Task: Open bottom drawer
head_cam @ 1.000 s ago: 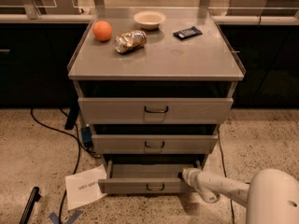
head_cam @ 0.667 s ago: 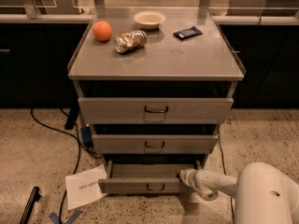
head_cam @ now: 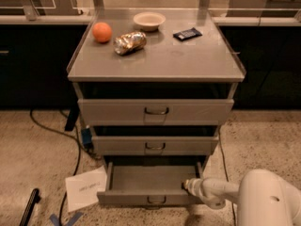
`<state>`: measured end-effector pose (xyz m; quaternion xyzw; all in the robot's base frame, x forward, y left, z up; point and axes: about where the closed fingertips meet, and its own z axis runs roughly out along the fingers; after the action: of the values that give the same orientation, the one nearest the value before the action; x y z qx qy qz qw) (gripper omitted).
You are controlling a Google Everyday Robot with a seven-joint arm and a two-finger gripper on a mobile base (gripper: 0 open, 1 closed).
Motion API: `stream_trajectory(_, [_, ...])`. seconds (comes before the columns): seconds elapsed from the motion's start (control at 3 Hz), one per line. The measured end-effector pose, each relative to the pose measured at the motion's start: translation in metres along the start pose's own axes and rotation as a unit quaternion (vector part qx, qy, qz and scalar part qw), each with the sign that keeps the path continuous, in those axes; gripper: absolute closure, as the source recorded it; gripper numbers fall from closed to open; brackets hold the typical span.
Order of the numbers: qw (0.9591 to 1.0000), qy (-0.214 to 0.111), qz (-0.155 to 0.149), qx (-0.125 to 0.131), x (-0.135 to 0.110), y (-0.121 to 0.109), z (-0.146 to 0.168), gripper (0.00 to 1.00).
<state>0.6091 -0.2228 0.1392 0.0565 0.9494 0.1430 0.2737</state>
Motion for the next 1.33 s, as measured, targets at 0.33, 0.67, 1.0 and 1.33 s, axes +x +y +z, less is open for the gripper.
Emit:
stream_trajectory(0.33, [1.0000, 0.000, 0.000, 0.000, -0.001, 0.001, -0.003, 1.00])
stream_trajectory(0.67, [0.9998, 0.000, 0.014, -0.015, 0.020, 0.003, -0.010, 1.00])
stream_trajectory(1.0, [0.9998, 0.000, 0.014, -0.015, 0.017, 0.004, -0.015, 1.00])
stream_trajectory(1.33, [0.9992, -0.019, 0.013, -0.031, 0.032, 0.008, -0.032, 1.00])
